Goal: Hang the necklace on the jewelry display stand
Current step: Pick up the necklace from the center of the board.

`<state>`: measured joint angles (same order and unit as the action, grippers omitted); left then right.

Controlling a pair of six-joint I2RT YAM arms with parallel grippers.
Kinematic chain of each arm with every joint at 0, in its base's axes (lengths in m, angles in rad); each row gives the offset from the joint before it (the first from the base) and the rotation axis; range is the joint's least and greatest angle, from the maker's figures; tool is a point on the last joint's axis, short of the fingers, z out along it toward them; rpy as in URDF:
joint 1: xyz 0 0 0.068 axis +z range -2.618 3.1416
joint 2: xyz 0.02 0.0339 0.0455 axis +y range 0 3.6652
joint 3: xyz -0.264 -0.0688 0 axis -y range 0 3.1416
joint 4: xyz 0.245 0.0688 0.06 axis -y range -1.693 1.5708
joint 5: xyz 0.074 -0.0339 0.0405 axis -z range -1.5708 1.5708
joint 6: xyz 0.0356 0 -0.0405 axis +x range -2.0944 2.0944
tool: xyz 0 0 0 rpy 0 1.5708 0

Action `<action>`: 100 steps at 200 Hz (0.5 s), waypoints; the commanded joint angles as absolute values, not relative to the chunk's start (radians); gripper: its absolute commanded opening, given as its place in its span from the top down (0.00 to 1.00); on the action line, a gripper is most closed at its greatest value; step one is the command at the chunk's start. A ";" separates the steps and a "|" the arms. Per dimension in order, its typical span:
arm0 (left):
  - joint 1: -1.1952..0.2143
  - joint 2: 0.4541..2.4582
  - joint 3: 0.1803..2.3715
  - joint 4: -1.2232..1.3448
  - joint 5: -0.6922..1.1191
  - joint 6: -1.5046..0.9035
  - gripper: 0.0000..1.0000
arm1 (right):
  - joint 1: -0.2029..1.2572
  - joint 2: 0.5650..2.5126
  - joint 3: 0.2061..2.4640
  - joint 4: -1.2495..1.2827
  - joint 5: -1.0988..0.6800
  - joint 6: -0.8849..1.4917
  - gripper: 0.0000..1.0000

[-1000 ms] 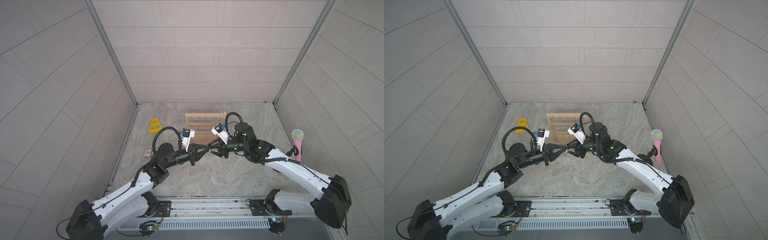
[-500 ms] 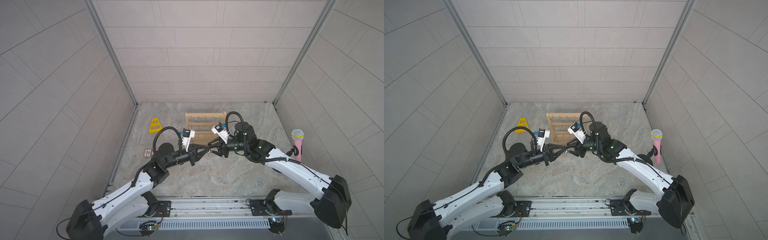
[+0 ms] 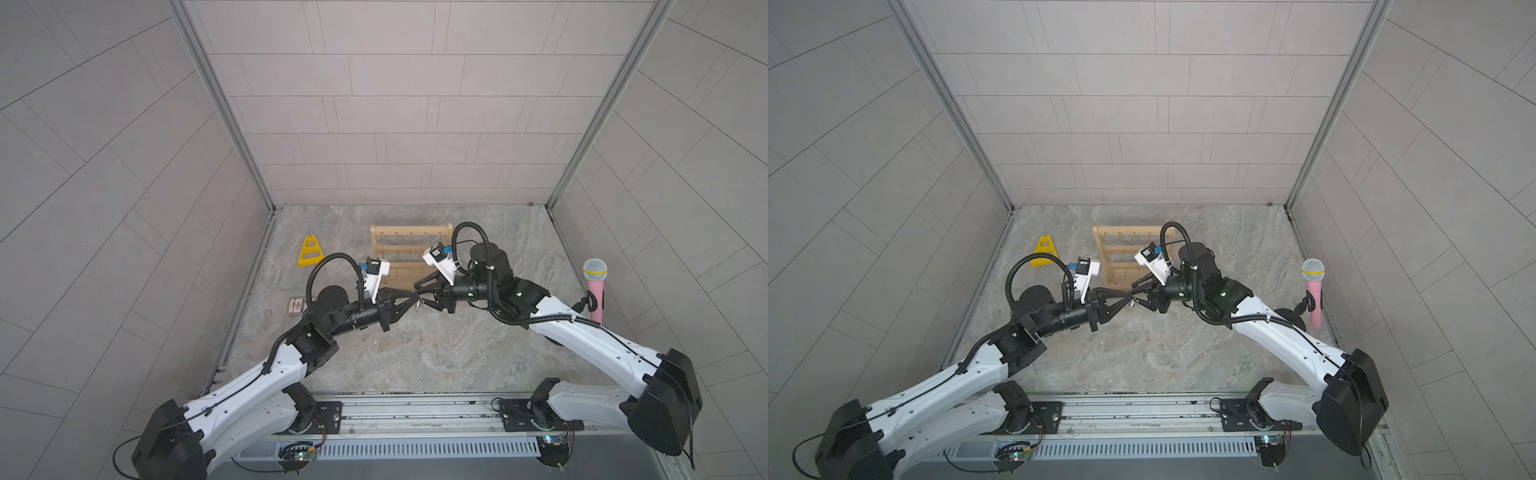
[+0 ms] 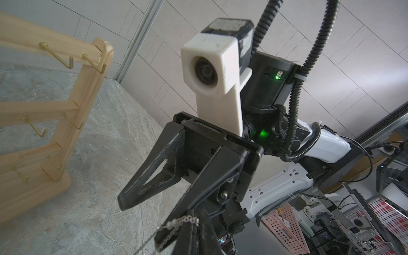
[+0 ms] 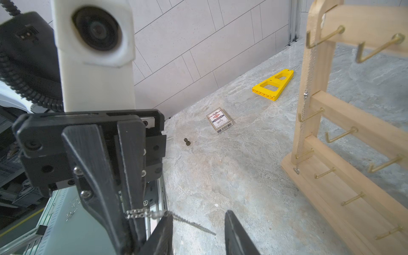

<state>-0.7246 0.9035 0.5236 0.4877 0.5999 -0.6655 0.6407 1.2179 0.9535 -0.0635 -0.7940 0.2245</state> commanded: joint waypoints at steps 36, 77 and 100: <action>-0.712 0.892 0.560 0.535 0.589 -0.691 0.92 | 0.649 1.231 0.940 -0.001 -0.807 0.241 0.57; -0.703 0.901 0.559 0.559 0.593 -0.711 0.92 | 0.651 1.233 0.927 0.029 -0.801 0.255 0.55; -0.698 0.910 0.558 0.573 0.597 -0.718 0.92 | 0.653 1.239 0.920 0.054 -0.802 0.264 0.53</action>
